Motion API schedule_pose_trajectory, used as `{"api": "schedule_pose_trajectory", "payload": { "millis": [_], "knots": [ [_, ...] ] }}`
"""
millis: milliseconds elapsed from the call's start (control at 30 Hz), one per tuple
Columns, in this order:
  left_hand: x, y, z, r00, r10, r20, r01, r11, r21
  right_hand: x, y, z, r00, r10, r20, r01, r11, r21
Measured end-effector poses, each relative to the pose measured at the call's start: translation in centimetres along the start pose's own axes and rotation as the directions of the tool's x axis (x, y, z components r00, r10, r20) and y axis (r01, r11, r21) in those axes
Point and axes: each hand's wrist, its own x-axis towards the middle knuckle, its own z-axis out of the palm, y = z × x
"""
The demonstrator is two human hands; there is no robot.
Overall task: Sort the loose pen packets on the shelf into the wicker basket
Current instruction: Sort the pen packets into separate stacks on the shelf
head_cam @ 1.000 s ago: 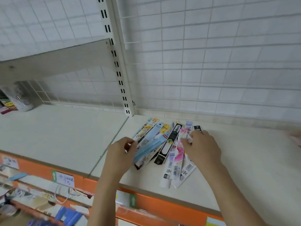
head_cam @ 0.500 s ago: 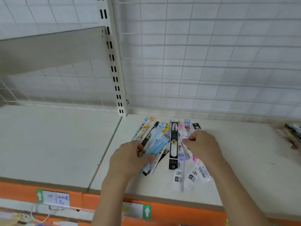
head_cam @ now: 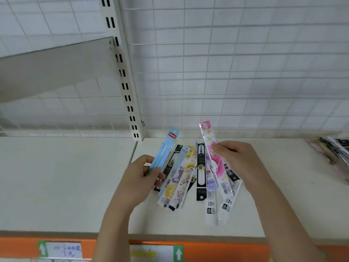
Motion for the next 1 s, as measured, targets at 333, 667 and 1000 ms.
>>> {"api": "schedule_pose_trajectory", "payload": {
  "millis": [333,667,1000],
  "knots": [
    [0.1,-0.4,-0.5,0.999,0.05,0.012,-0.05,0.999,-0.02,-0.7,-0.4,0.6,0.997,-0.008,-0.083,0.017,0.994,0.104],
    [0.0,-0.5,0.8,0.995,0.046,-0.084,-0.038,0.994,0.098,-0.3,1.7,-0.7,0.991,-0.004,-0.137,-0.014,0.991,-0.133],
    [0.0,0.3,3.0,0.956,0.022,-0.293,0.029,0.985,0.169,2.7,2.7,1.2,0.986,0.109,0.128,-0.048,0.911,-0.409]
  ]
}}
